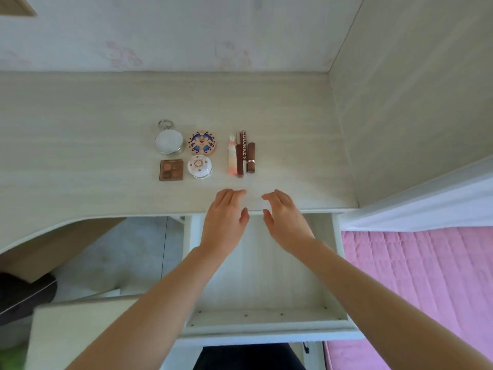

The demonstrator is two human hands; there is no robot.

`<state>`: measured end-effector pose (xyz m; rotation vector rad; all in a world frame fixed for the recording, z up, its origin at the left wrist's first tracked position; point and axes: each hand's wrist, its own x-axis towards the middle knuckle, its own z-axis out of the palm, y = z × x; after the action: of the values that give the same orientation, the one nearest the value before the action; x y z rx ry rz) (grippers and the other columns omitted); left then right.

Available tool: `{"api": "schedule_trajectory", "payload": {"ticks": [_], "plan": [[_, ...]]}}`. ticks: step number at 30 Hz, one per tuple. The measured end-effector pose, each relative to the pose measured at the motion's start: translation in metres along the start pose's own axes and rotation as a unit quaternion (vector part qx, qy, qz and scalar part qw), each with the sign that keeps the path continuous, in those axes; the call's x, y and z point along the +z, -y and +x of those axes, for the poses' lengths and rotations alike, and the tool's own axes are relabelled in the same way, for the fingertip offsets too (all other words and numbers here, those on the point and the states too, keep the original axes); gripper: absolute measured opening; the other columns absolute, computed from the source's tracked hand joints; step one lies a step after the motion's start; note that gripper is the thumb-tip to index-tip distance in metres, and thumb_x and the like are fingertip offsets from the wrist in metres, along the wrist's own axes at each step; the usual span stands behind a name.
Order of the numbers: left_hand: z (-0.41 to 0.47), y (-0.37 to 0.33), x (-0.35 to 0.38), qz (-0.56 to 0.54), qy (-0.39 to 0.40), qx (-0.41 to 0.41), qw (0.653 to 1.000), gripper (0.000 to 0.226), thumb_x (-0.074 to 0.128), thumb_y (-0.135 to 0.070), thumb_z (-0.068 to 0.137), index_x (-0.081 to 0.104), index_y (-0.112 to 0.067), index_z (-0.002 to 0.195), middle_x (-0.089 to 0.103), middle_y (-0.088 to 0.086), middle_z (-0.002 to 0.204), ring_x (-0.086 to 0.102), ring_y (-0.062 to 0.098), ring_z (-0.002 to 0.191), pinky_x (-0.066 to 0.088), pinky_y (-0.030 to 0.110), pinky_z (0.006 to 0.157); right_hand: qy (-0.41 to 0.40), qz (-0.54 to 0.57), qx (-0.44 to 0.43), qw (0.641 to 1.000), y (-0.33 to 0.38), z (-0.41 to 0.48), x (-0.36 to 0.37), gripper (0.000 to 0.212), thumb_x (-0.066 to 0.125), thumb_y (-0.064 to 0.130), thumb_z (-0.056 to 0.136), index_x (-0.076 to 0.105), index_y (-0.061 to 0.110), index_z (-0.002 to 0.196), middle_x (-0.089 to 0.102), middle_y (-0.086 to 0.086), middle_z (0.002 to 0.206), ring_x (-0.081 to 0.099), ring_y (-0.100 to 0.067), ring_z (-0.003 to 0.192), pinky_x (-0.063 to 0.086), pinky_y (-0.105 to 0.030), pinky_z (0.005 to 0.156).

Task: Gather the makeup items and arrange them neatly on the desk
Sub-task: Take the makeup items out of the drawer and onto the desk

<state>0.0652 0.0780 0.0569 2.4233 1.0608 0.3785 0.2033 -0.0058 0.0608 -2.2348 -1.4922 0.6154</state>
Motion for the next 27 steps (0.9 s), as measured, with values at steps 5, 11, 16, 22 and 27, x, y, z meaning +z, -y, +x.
{"api": "schedule_trajectory", "payload": {"ticks": [5,11,16,22,27], "plan": [[-0.075,-0.005,0.012,0.007,0.04,-0.003,0.999,0.04,0.066,-0.01,0.085,0.057,-0.007,0.123,0.063,0.006,0.116,0.053,0.024,0.12,0.049,0.039,0.096,0.033,-0.007,-0.014,0.999,-0.011,-0.072,0.022,0.035,0.051,0.014,0.094,0.051,0.006,0.128,0.048,-0.009,0.132,0.04,-0.023,0.132,0.05,-0.04,0.093],[-0.165,-0.003,0.04,0.015,0.107,-0.04,0.993,0.038,0.064,-0.015,0.088,0.057,-0.009,0.125,0.062,0.006,0.121,0.053,0.024,0.122,0.048,0.039,0.1,0.114,-0.039,-0.025,0.992,-0.027,-0.148,0.056,0.038,0.053,0.018,0.095,0.051,0.005,0.131,0.05,-0.013,0.135,0.039,-0.027,0.135,0.046,-0.042,0.1],[-0.223,0.007,0.065,0.078,0.176,0.007,0.981,0.044,0.041,-0.037,0.097,0.053,-0.014,0.132,0.054,0.002,0.137,0.048,0.022,0.13,0.039,0.035,0.108,0.171,-0.064,-0.027,0.983,-0.043,-0.197,0.084,0.046,0.062,0.028,0.09,0.054,0.004,0.128,0.059,-0.013,0.124,0.052,-0.031,0.123,0.048,-0.04,0.099],[-0.252,0.015,0.074,0.122,0.219,0.02,0.968,0.049,0.043,-0.044,0.094,0.052,-0.017,0.134,0.055,0.001,0.137,0.052,0.022,0.127,0.044,0.039,0.104,0.183,-0.139,-0.035,0.973,-0.055,-0.219,0.101,0.061,0.064,0.042,0.085,0.051,0.009,0.134,0.06,-0.008,0.129,0.052,-0.03,0.125,0.042,-0.047,0.103],[-0.259,0.019,0.079,0.168,0.224,0.068,0.958,0.069,0.087,-0.025,0.065,0.06,-0.011,0.127,0.063,0.008,0.126,0.063,0.027,0.113,0.052,0.044,0.094,0.23,-0.188,-0.05,0.953,-0.06,-0.224,0.107,0.087,0.088,0.042,0.055,0.053,0.016,0.131,0.065,-0.005,0.121,0.06,-0.029,0.117,0.048,-0.051,0.094]]}}
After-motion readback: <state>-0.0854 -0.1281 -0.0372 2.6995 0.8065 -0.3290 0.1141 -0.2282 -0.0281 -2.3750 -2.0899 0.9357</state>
